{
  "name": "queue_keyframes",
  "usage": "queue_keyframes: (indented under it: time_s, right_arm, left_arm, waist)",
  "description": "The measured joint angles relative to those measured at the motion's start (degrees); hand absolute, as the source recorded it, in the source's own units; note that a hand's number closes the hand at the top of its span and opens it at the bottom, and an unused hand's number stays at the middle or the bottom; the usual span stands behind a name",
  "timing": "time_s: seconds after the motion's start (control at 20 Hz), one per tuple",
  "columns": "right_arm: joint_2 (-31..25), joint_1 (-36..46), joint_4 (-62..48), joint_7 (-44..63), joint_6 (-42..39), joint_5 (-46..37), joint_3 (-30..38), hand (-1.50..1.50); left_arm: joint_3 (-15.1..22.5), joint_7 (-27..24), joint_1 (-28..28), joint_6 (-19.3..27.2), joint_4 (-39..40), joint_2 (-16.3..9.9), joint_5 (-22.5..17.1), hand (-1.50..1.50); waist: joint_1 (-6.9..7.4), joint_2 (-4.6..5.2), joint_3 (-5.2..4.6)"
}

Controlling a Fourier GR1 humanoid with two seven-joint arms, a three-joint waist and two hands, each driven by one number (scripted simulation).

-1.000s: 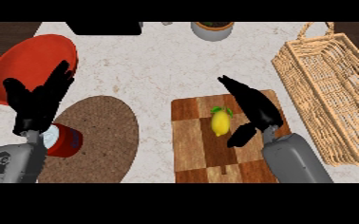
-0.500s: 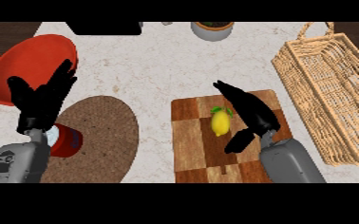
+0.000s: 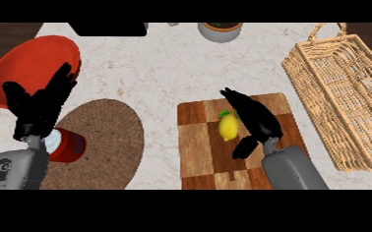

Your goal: Pick the lemon from the cutting board and place it in the basket

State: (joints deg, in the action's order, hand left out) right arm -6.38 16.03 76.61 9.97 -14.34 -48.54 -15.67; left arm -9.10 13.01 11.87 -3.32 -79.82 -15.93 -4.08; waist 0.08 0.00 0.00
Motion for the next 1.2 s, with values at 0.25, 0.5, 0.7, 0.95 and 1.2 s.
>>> queue_keyframes:
  time_s: [0.25, 0.5, 0.7, 0.95, 1.2]
  right_arm:
    - [0.73, 3.02, -4.63, -0.69, -0.36, -3.88, -2.01, 1.50]
    - [0.98, 2.68, -6.59, -3.41, 1.74, -6.89, -2.05, 1.50]
    - [2.33, 4.46, -9.13, -1.79, 2.97, -7.64, -1.87, 1.50]
    - [5.10, 10.17, -12.89, 16.46, 11.16, -5.92, 7.69, 1.50]
    - [5.98, 17.72, -17.02, 34.68, 21.51, -5.83, 14.10, 1.50]
  left_arm:
    - [0.02, 0.34, -0.79, -0.18, -1.22, 0.62, 0.10, 0.00]
    - [-0.42, 0.21, -0.77, -0.69, -1.10, 0.79, 0.54, 0.00]
    - [-0.94, -0.86, 0.32, -1.07, 0.85, 0.70, 0.80, 0.00]
    - [-0.24, -0.85, 0.97, -1.14, 0.45, 1.20, 0.95, 0.00]
    - [1.08, -0.70, 2.48, -1.49, 0.41, 1.79, 1.34, 0.00]
  waist:
    - [0.14, 0.00, -0.01]
    - [0.04, -0.30, -0.18]
    - [0.13, -0.28, -0.26]
    - [1.45, 0.54, -0.08]
    - [4.19, 1.50, 0.00]
